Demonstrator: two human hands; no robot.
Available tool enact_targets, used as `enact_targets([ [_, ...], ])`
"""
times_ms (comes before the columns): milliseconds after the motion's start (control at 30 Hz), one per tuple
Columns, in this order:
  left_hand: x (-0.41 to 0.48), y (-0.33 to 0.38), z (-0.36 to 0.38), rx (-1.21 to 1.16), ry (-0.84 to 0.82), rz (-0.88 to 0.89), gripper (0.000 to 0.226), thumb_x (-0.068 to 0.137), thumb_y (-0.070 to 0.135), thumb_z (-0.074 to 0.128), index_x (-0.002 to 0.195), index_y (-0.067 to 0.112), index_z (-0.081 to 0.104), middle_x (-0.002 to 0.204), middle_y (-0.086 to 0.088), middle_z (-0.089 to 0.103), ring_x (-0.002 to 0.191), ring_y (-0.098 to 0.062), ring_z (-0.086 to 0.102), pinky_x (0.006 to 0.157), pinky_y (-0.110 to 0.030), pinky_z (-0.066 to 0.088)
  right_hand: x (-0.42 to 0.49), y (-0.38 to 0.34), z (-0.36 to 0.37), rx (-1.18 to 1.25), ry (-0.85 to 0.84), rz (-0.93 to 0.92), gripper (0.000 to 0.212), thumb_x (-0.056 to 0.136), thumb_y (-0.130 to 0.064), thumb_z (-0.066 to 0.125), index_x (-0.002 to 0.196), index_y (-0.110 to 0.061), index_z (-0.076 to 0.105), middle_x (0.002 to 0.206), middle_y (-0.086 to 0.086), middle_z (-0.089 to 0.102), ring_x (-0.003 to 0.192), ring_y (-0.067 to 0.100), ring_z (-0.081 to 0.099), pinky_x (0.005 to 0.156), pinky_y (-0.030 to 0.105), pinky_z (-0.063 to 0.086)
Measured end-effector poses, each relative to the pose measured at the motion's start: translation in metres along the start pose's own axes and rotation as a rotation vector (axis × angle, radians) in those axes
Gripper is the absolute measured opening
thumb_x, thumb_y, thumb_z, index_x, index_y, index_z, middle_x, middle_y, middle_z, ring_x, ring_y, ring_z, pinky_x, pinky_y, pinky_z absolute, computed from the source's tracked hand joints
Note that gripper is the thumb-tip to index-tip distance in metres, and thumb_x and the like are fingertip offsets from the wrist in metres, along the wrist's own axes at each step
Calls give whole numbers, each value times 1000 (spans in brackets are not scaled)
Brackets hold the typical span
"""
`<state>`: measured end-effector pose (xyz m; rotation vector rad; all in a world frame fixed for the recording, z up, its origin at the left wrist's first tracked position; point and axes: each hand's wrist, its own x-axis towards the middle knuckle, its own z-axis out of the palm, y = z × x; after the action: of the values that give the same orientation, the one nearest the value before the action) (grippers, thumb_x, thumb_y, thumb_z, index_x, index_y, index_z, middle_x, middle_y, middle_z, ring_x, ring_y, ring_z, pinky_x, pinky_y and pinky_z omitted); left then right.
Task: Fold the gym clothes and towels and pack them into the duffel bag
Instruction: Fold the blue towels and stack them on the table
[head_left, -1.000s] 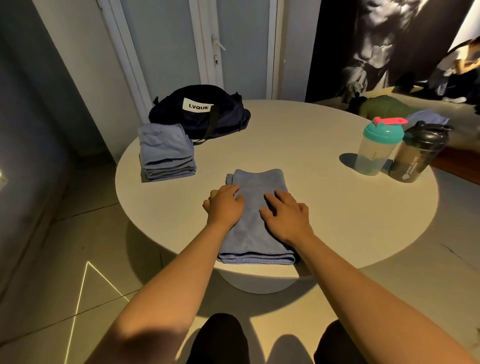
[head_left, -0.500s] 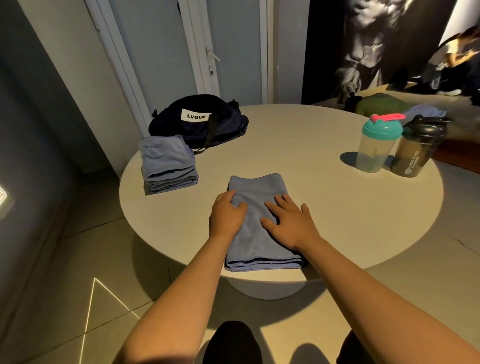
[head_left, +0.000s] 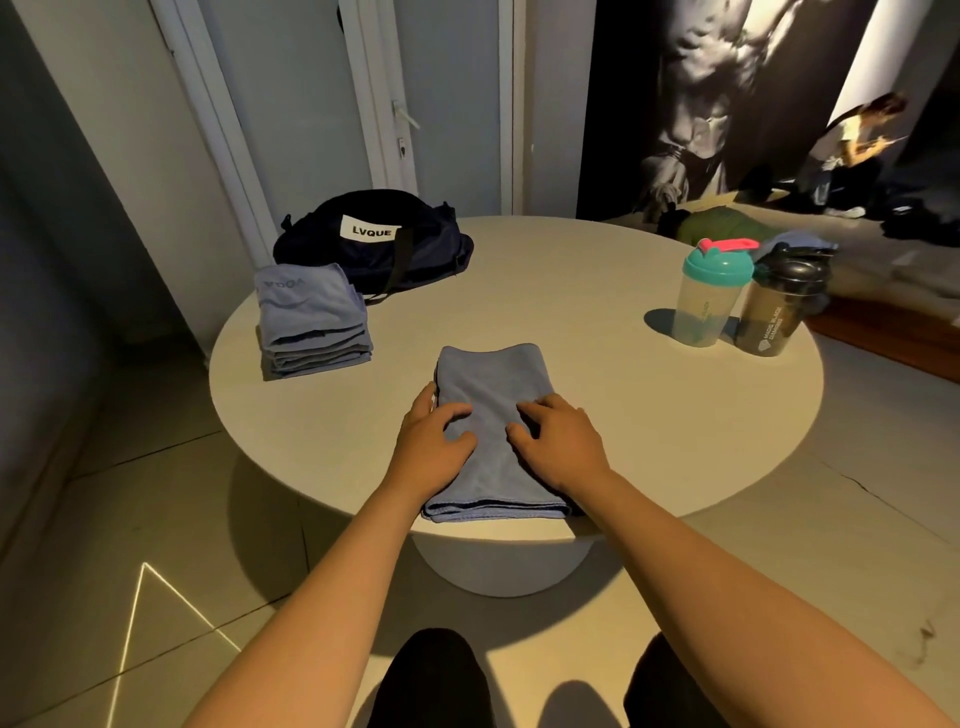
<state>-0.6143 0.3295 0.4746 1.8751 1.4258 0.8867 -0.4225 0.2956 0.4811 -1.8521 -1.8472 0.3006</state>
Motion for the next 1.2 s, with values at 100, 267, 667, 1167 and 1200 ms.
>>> enact_targets([
  [100, -6, 0, 0, 7, 32, 18, 32, 93, 19, 64, 123, 30, 66, 156, 4, 34, 139, -19, 41, 108, -27, 34, -9, 8, -7, 230, -30, -14, 30, 101, -19, 51, 125, -11, 67, 132, 12, 61, 127, 30, 50, 108, 31, 35],
  [267, -18, 2, 1, 343, 174, -58, 24, 92, 39, 54, 112, 45, 65, 141, 21, 42, 122, -12, 38, 103, -39, 23, -36, 20, -5, 156, 159, -55, 31, 97, -15, 54, 122, -23, 71, 115, 0, 56, 111, 20, 49, 90, 22, 35],
  [667, -23, 2, -5, -188, 16, 211, 25, 97, 9, 61, 106, 27, 75, 144, 15, 45, 130, 2, 45, 101, -16, 41, -41, 20, -11, 393, 168, -169, 26, 96, -4, 58, 110, -19, 74, 112, -5, 57, 100, 1, 55, 89, 6, 39],
  [1167, -16, -5, -6, -240, -182, 147, 57, 93, -15, 49, 119, 31, 71, 141, 17, 52, 133, 5, 45, 111, -23, 40, -37, 34, -20, 1110, 186, 182, 48, 89, 12, 39, 94, -13, 79, 123, -10, 69, 123, 15, 59, 102, 43, 52],
  [1200, -17, -4, -6, -230, -198, 165, 53, 93, -13, 53, 120, 30, 70, 140, 16, 52, 131, 6, 46, 108, -19, 41, -37, 35, -20, 1050, 175, 156, 49, 88, 12, 42, 98, -16, 80, 125, -13, 68, 124, 11, 58, 103, 40, 51],
])
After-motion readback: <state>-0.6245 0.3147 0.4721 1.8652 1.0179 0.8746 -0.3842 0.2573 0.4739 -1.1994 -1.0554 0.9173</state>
